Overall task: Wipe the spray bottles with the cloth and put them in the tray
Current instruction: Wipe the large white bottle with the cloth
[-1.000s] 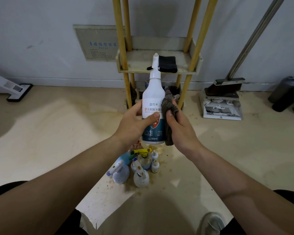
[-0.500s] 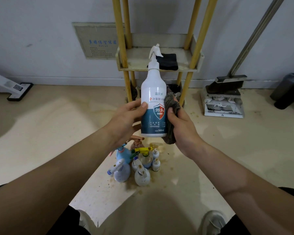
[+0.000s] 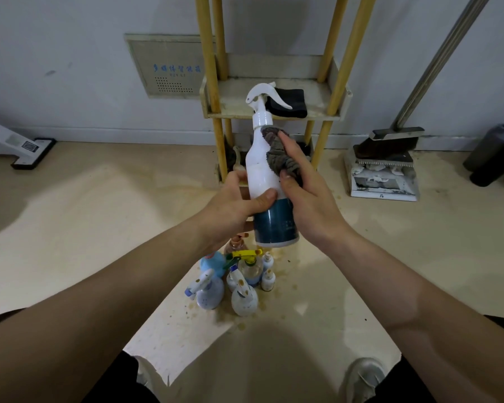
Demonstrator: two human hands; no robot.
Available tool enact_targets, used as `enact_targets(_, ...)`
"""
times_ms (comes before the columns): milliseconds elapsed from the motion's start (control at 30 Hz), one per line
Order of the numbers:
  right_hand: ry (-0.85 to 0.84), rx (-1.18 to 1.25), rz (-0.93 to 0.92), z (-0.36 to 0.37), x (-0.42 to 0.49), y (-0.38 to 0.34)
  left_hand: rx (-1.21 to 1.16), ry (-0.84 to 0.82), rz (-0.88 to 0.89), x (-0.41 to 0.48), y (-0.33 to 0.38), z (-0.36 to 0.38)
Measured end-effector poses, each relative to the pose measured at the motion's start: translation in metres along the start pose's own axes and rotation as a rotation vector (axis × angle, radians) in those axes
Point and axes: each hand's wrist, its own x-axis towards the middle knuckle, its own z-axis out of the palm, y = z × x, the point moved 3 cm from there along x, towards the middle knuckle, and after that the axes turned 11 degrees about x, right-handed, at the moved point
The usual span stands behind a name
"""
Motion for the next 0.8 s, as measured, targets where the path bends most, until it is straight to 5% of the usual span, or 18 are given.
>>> enact_targets(333, -0.061, -0.080, 0.068, 0.009, -0.022, 0.027, 0.034, 0.294, -0.010, 0.006, -0.001, -0.017)
enact_targets(800, -0.112, -0.319, -0.115, 0.009, -0.024, 0.019, -0.213, 0.069, 0.001, -0.007, 0.005, -0.017)
